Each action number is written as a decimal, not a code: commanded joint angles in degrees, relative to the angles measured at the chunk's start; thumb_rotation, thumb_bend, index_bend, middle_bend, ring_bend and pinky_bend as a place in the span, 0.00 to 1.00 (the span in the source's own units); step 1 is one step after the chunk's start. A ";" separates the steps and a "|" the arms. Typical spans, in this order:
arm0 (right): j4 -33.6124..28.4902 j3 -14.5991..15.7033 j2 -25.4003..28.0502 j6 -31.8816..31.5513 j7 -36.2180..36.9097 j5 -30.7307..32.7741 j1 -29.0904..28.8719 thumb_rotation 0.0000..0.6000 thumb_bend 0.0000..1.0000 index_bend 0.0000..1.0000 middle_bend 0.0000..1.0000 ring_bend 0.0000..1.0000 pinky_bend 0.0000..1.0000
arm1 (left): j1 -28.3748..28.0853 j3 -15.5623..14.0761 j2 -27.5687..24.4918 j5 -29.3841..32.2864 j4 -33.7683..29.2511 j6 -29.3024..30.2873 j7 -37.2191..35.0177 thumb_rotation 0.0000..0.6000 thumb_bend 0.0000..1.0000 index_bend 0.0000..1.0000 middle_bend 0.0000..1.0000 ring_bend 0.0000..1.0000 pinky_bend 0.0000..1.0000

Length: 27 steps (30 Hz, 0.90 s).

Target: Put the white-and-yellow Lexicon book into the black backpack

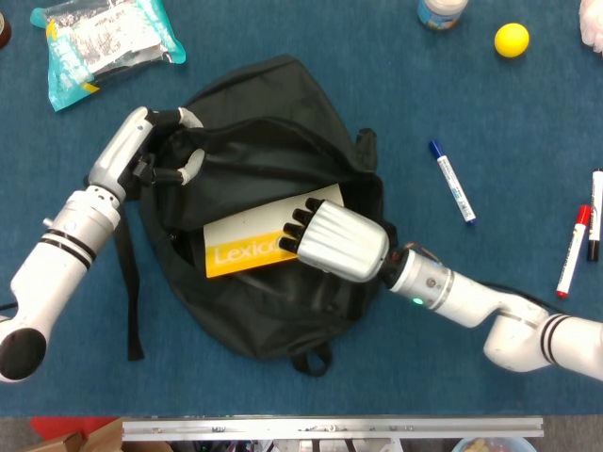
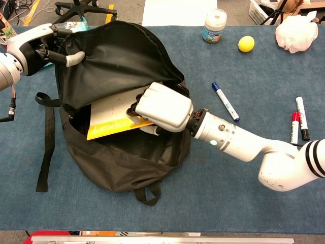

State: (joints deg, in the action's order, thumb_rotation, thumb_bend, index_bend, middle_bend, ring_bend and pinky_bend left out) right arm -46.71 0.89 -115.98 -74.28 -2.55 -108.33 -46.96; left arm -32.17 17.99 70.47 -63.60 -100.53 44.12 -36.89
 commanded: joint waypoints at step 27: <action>3.39 0.06 -1.25 3.44 -0.13 5.00 0.19 1.00 0.50 0.81 0.71 0.62 0.71 | 1.03 -1.04 -2.59 -2.26 -1.26 0.27 -2.43 1.00 0.45 0.75 0.67 0.65 0.76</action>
State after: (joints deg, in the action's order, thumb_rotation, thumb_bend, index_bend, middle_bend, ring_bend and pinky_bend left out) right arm -43.45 1.09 -117.14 -70.98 -2.67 -103.50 -46.77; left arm -31.15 16.95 67.89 -65.85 -101.79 44.38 -39.32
